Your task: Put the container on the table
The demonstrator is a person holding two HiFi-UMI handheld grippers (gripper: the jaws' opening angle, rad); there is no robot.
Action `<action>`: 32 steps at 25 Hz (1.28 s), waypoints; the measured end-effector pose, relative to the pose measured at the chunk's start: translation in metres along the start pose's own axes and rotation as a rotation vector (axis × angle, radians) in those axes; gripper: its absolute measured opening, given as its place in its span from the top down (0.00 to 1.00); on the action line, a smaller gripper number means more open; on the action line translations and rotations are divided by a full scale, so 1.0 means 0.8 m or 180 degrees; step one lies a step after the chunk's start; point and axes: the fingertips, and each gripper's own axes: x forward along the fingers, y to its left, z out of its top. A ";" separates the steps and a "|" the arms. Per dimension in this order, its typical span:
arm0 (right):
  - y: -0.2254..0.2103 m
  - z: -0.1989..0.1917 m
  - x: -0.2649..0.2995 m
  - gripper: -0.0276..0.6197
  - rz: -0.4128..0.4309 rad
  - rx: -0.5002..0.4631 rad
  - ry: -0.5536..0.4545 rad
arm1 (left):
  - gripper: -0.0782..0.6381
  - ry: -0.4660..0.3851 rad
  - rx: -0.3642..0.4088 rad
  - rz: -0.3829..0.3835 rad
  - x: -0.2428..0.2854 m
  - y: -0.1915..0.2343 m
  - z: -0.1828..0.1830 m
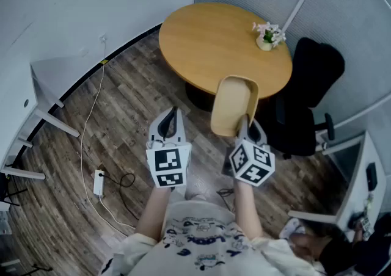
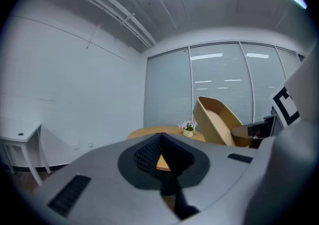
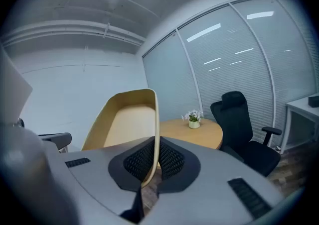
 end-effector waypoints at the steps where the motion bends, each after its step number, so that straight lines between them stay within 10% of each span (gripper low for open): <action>1: 0.000 0.001 0.002 0.95 -0.0001 -0.0002 0.0000 | 0.89 0.0000 -0.0003 -0.0002 0.002 0.000 0.001; 32: 0.021 -0.016 0.060 0.95 -0.0207 0.0128 0.0030 | 0.89 0.0066 -0.0055 -0.0180 0.065 0.050 -0.008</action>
